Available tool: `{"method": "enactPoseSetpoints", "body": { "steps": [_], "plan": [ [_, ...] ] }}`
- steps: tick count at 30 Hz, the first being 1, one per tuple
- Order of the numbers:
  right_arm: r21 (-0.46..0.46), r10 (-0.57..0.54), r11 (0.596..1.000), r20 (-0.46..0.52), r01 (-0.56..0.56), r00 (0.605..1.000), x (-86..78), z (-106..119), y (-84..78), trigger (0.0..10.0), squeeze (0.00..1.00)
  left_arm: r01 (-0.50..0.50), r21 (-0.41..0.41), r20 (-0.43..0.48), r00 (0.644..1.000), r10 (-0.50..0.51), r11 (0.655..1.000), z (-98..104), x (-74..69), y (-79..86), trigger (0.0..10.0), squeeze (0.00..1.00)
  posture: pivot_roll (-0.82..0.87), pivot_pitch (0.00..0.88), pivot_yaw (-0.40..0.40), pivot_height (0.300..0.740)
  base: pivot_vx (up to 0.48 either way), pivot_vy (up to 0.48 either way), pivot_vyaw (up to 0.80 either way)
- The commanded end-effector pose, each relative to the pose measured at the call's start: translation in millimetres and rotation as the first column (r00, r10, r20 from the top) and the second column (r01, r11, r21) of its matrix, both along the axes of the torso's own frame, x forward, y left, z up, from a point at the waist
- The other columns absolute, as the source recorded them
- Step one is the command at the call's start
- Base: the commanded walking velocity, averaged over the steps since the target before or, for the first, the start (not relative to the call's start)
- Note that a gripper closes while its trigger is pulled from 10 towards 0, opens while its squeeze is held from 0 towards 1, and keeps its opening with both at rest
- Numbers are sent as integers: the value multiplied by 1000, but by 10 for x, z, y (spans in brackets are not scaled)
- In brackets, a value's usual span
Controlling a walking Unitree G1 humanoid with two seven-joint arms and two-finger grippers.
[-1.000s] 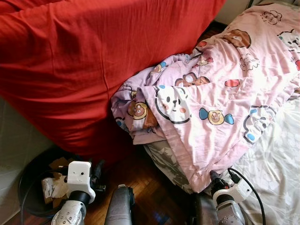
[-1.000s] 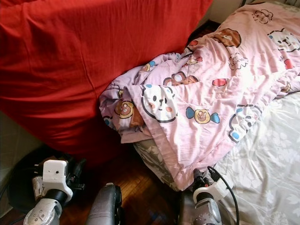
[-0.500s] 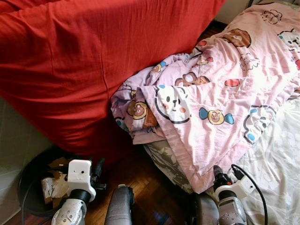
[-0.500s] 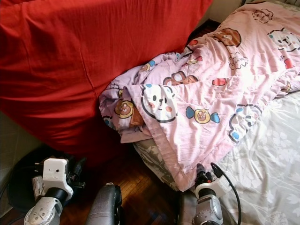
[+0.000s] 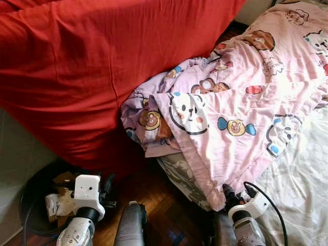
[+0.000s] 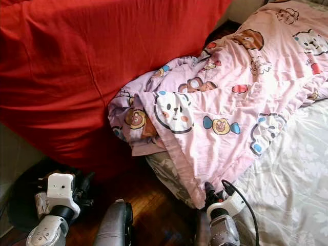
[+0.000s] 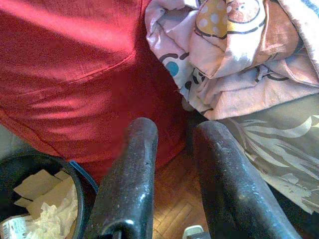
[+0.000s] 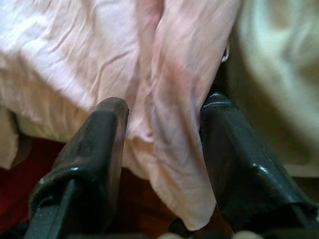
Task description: Clean up the room
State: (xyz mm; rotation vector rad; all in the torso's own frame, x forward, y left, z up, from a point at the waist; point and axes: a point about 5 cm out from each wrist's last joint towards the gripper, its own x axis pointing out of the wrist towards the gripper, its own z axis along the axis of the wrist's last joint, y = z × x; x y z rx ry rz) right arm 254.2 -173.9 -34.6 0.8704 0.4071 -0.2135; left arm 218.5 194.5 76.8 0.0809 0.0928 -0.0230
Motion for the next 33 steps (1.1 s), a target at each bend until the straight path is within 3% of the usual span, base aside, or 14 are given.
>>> {"method": "enactPoseSetpoints", "body": {
  "steps": [1,9,16,18,33],
  "plan": [
    [12,43,999,-47,-42,998,-90,-85,96,10000,0,1,3,-35,999,-1,1000,-50,-49,18,10000,0,186,263,69,621,0,0,0],
    [8,59,998,-93,-59,994,-148,-140,154,10000,0,-1,6,-41,999,2,1000,-59,-64,24,10000,0,192,263,69,621,0,0,0],
    [-5,42,999,-99,-42,994,-106,-115,137,10000,0,-3,7,-47,999,3,1000,-83,-60,31,10000,0,192,255,69,621,0,0,0],
    [-11,36,999,-87,-37,996,-61,-82,124,0,0,-5,9,-47,999,6,1000,-88,-54,37,10000,0,191,246,66,621,0,0,0],
    [-29,38,999,-93,-40,995,-24,-59,83,0,0,-19,5,-41,999,19,1000,-113,18,45,10000,0,184,221,50,621,0,0,0]
  ]
}}
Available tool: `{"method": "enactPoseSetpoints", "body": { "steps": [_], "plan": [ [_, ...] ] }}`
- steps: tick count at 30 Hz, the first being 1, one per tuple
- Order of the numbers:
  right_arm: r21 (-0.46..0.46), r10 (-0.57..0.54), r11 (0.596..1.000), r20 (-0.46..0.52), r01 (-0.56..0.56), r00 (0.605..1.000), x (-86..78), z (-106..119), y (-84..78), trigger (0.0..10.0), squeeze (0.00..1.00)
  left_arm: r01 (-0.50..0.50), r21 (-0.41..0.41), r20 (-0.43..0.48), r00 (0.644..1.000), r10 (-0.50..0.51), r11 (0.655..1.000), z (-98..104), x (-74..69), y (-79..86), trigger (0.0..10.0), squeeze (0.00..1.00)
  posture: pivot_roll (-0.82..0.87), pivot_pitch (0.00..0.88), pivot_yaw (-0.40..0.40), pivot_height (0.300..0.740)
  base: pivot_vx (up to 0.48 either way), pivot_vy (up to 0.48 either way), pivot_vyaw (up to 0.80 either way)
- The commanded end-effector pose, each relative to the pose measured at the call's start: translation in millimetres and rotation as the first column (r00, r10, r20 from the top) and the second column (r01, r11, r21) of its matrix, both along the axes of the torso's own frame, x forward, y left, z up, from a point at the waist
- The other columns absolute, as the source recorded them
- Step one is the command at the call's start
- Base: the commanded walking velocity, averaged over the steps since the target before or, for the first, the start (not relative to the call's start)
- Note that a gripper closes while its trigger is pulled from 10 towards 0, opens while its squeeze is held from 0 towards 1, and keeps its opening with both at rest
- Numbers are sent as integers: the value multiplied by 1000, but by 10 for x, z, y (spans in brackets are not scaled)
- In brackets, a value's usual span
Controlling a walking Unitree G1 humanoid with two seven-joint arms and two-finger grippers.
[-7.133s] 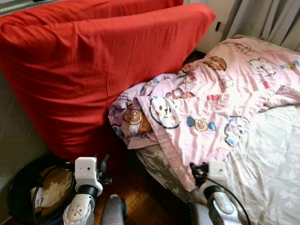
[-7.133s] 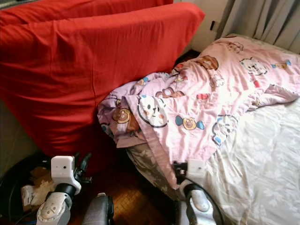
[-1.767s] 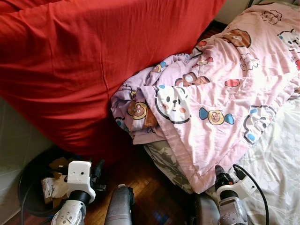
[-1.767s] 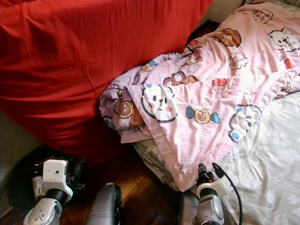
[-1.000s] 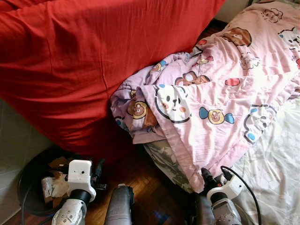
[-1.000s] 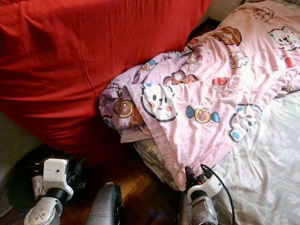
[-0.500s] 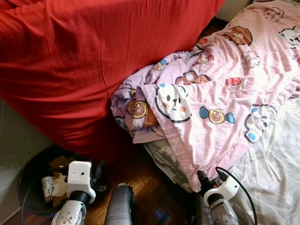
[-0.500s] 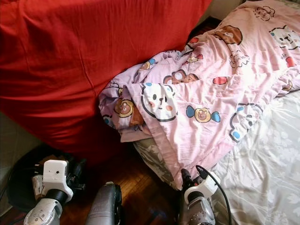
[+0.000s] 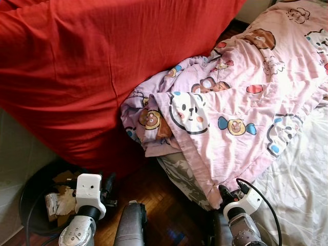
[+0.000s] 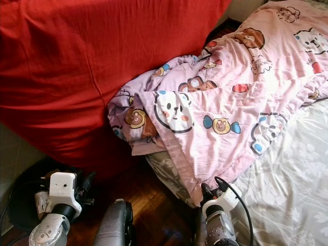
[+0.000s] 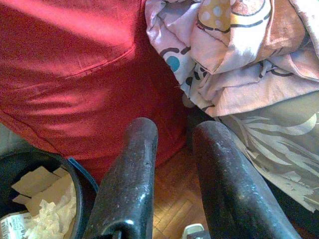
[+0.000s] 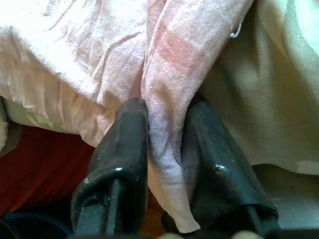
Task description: Clean up the room
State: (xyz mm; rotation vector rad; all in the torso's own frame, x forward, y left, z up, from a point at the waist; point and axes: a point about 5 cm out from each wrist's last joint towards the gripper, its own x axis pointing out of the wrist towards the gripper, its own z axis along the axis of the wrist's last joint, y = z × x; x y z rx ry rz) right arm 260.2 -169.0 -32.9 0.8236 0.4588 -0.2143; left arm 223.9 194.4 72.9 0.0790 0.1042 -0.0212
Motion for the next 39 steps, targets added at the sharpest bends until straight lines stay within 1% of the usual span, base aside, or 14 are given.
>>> {"method": "enactPoseSetpoints", "body": {
  "steps": [1,7,13,14,16,17,18,19,26,27,28,31,36,39],
  "plan": [
    [5,8,1000,-46,-8,999,-86,-77,32,0,0,-18,4,-30,999,18,1000,-78,-32,46,10000,0,181,220,47,621,0,0,0],
    [-13,19,1000,-45,-19,999,-79,-70,8,0,0,-24,-8,-31,999,24,1000,-108,-5,22,10000,0,172,209,35,621,0,0,0],
    [-77,9,997,-7,-10,1000,-12,5,-112,0,0,-51,-42,-17,999,51,998,-127,74,-1,10000,0,147,183,10,621,0,0,0],
    [-144,12,989,4,-11,1000,11,41,-183,0,0,-64,-59,-13,998,64,996,-139,101,-7,10000,0,138,171,1,621,0,0,0],
    [-204,9,979,26,-4,1000,45,93,-260,0,0,-74,-74,-12,997,73,995,-154,143,-23,10000,0,126,155,-13,621,0,0,0],
    [-240,27,971,38,-18,999,59,117,-280,0,0,-76,-77,-10,997,75,994,-156,154,-28,10000,0,124,152,-15,621,0,0,0],
    [-314,71,948,62,-48,996,90,170,-309,0,0,-86,-90,-6,996,86,992,-164,172,-35,10000,0,118,143,-22,621,0,0,0],
    [-348,96,935,88,-60,992,114,212,-321,0,0,-94,-99,-4,996,94,991,-173,183,-38,10000,0,113,133,-29,621,0,0,0],
    [-451,160,889,158,-73,974,163,337,-345,0,0,-118,-122,1,993,119,986,-202,219,-54,10000,0,96,109,-52,621,0,0,0],
    [-464,173,882,162,-79,972,161,345,-329,7843,0,-119,-124,1,993,120,985,-210,216,-57,10000,0,93,106,-56,621,0,0,0],
    [-475,181,876,164,-83,970,159,350,-317,10000,0,-120,-125,2,993,121,985,-217,216,-59,10000,0,92,105,-57,621,0,0,0],
    [-492,227,863,179,-112,957,130,349,-205,10000,0,-128,-131,-4,992,129,983,-263,184,-53,10000,0,83,103,-59,621,0,0,0],
    [-485,238,865,170,-129,956,85,303,-134,10000,0,-131,-130,-8,991,131,983,-285,163,-49,10000,0,82,100,-50,621,0,0,0],
    [-498,256,858,195,-129,947,71,321,-79,10000,0,-132,-129,-12,991,131,983,-296,148,-38,10000,0,79,96,-45,630,0,0,0]
  ]
}}
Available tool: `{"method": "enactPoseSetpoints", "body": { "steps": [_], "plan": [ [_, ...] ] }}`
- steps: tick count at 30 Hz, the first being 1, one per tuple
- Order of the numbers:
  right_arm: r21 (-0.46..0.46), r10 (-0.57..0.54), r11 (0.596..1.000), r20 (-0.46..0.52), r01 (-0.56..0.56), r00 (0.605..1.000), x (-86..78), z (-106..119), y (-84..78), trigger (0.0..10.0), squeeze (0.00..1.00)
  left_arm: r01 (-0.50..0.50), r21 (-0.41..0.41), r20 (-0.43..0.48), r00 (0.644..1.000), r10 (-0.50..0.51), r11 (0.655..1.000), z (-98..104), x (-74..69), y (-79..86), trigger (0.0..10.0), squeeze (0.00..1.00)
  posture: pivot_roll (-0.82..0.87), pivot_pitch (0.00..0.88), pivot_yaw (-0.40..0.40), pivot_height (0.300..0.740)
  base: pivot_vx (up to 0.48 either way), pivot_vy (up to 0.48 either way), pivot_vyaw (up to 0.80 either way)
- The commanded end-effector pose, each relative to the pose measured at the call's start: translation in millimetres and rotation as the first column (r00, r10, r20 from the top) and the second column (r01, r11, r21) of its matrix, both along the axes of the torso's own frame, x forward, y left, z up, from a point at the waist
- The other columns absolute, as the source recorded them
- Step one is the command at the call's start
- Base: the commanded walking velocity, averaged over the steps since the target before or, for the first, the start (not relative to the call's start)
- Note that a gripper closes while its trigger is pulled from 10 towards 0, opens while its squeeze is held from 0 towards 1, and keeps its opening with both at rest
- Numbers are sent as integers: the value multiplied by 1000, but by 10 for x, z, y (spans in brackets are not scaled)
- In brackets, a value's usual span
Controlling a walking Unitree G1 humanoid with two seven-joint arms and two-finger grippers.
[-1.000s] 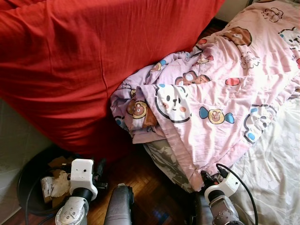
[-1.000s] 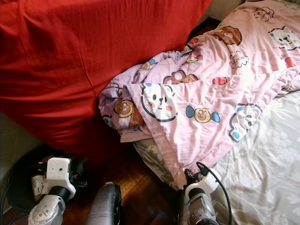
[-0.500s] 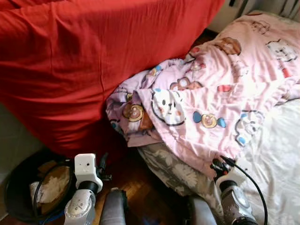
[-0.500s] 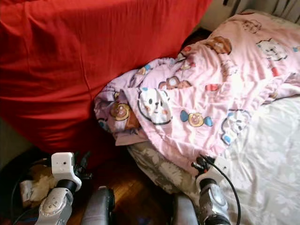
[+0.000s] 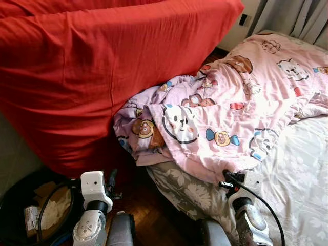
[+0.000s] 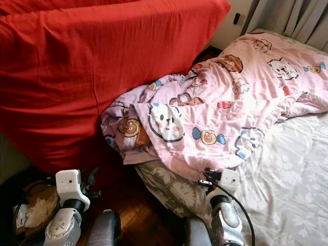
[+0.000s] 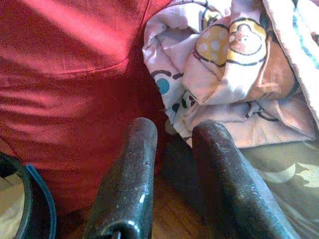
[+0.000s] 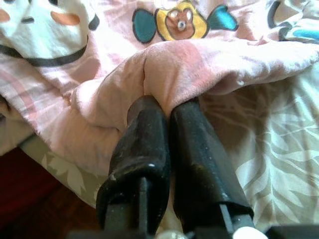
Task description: Clean up the room
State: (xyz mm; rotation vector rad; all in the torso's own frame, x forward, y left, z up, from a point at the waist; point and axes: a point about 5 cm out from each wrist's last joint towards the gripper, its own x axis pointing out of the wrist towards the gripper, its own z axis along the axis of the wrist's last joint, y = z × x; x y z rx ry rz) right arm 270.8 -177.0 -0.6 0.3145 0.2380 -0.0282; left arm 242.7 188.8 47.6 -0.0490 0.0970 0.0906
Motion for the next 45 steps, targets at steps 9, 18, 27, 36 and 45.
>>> {"method": "enactPoseSetpoints", "body": {
  "steps": [9,18,27,36,45],
  "plan": [
    [-27,-2,1000,10,2,1000,-34,16,-48,10000,0,-15,-19,-12,1000,15,1000,-65,-38,29,10000,0,77,79,-40,690,0,0,0],
    [-28,-9,1000,-2,9,1000,-67,-13,-45,10000,0,-38,-38,-42,998,36,999,-152,-71,69,10000,0,85,63,-33,740,0,0,0],
    [-28,-8,1000,-10,8,1000,-73,-29,-20,10000,0,-67,-42,-170,984,59,997,-435,-162,188,10000,0,85,48,-28,740,0,0,0],
    [-36,-35,999,-50,33,998,-70,-65,-48,10000,0,-72,-23,-360,931,58,997,-810,-351,287,10000,0,97,77,-44,740,0,0,0],
    [-54,-88,995,-74,84,993,-88,-94,-66,10000,0,2,-1,-510,860,-2,1000,-1083,-549,251,10000,0,95,95,-39,740,0,0,0]
  ]
}}
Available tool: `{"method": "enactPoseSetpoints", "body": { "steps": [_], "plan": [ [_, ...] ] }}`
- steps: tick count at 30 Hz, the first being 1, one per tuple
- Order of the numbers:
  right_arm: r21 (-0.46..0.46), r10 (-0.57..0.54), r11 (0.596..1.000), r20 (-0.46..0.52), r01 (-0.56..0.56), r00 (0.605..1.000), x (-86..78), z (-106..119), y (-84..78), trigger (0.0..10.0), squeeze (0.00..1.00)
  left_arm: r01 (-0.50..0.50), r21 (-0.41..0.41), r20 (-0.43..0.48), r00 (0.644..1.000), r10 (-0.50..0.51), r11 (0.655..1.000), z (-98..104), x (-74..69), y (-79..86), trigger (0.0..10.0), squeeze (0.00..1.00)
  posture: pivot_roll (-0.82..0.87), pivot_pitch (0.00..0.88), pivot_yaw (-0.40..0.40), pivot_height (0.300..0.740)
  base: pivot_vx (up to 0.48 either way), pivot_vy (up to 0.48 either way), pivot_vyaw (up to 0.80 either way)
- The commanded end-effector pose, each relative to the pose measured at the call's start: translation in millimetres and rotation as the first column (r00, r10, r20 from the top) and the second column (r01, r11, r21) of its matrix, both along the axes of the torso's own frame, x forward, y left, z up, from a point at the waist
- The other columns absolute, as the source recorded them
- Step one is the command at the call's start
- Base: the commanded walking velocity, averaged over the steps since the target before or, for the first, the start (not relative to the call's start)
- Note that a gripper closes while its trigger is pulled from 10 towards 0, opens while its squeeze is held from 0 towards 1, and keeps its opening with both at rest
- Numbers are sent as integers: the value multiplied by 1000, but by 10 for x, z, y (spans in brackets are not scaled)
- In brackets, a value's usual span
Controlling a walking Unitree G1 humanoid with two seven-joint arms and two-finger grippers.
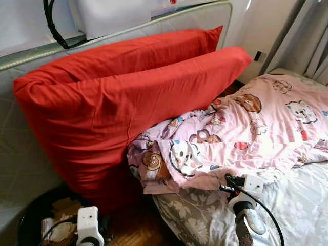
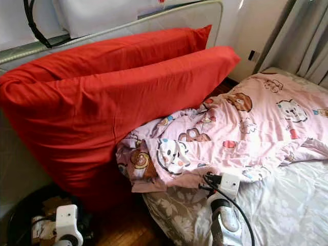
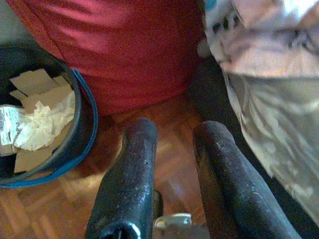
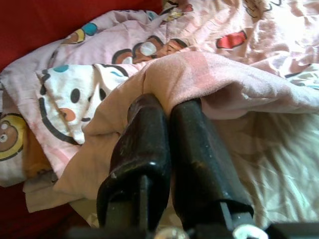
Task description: Clean up the room
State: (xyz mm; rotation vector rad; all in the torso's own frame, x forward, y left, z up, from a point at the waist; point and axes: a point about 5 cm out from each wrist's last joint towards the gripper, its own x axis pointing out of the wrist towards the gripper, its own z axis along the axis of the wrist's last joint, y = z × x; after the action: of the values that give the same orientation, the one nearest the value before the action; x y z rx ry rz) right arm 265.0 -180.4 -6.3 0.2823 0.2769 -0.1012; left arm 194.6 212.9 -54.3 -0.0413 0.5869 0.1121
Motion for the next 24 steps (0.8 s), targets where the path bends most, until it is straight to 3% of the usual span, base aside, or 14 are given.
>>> {"method": "enactPoseSetpoints", "body": {
  "steps": [1,8,24],
  "plan": [
    [-17,-42,999,-31,42,999,-36,-41,-42,10000,0,25,9,-65,998,-24,1000,-89,-88,1,10000,0,95,95,-39,740,0,0,0],
    [-4,-139,990,-54,139,989,-79,-77,-102,10000,0,8,-2,-101,995,-8,1000,-143,-133,-8,10000,0,91,101,-39,740,0,0,0],
    [-17,-135,991,-60,134,989,-68,-76,-91,10000,0,-12,-15,-176,984,9,1000,-262,-311,-25,10000,0,93,101,-44,740,0,0,0]
  ]
}}
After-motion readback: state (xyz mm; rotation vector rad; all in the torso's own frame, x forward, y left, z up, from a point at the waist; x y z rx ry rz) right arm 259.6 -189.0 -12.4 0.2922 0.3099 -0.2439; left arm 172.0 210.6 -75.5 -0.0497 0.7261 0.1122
